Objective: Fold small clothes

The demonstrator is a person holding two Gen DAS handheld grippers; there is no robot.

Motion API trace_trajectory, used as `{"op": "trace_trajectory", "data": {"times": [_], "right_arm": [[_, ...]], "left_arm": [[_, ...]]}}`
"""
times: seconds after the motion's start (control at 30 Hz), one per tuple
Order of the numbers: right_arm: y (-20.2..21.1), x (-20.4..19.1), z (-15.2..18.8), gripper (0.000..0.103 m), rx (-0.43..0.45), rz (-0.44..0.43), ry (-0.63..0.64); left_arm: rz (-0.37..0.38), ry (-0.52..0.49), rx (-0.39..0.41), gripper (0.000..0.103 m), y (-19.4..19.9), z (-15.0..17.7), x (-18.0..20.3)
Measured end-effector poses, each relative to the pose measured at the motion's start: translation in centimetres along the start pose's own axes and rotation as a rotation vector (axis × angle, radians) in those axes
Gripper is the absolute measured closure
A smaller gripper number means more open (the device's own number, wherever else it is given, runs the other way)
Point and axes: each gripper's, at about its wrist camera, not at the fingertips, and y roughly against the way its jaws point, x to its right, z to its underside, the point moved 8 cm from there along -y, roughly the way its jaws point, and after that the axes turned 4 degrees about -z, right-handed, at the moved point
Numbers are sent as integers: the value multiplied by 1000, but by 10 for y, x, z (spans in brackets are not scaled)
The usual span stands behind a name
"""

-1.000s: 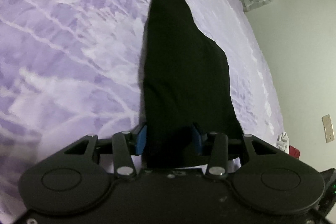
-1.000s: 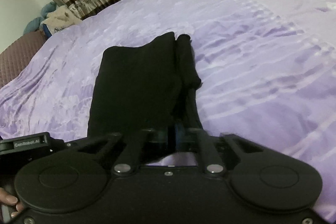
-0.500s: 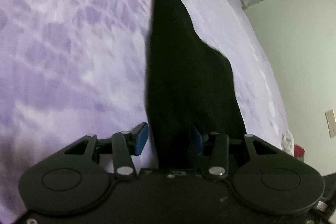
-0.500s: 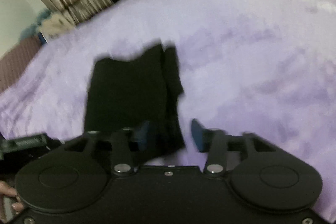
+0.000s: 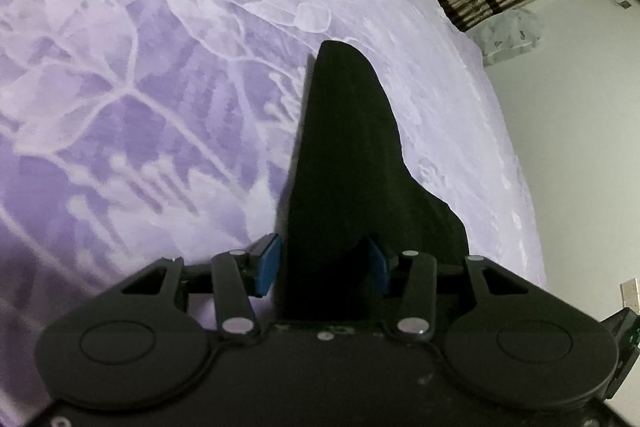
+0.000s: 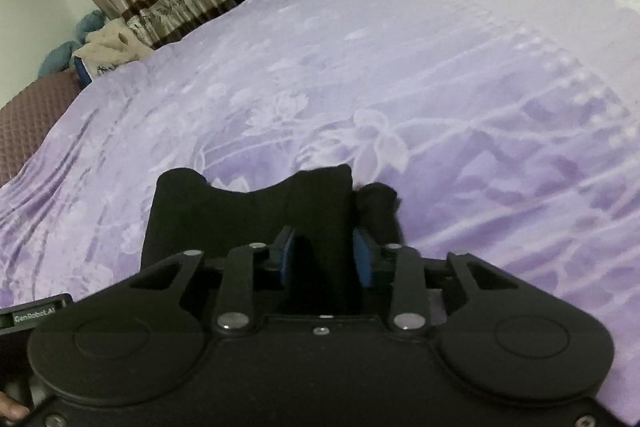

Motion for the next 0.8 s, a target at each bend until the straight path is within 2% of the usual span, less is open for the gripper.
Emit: {"op": "trace_trajectory", "data": {"times": [0.13,0.2,0.23,0.3,0.37,0.43,0.5,0.6,0.7,0.8], "right_arm": [[24,0,-8,103,98,-3,5],[36,2,-11,103,144,27,11],[36,6,-9,103,137,31,1],[20,16,-1,103,64,35,-22],[2,28,9,103,4,50,-31],[4,31,11,103,5,42,-39],[18,28,10,95,20,18,-69],[49,22,18,66,26,-24,-82],[83,17,38,64,10,-93,-109],[109,15,67,64,-20,-79,-100]], "left_arm": [[55,-74,62,71,8,-2,14],[61,-89,66,69,6,-2,15],[45,-88,56,69,2,-1,13],[6,-73,37,65,-9,-2,6],[5,-46,23,62,-13,-2,1],[15,-24,14,62,-8,-1,2],[33,-22,-3,61,5,6,2],[82,-14,-60,59,25,33,-2],[107,5,-118,58,44,64,-9],[163,55,-162,57,62,94,-13]]}}
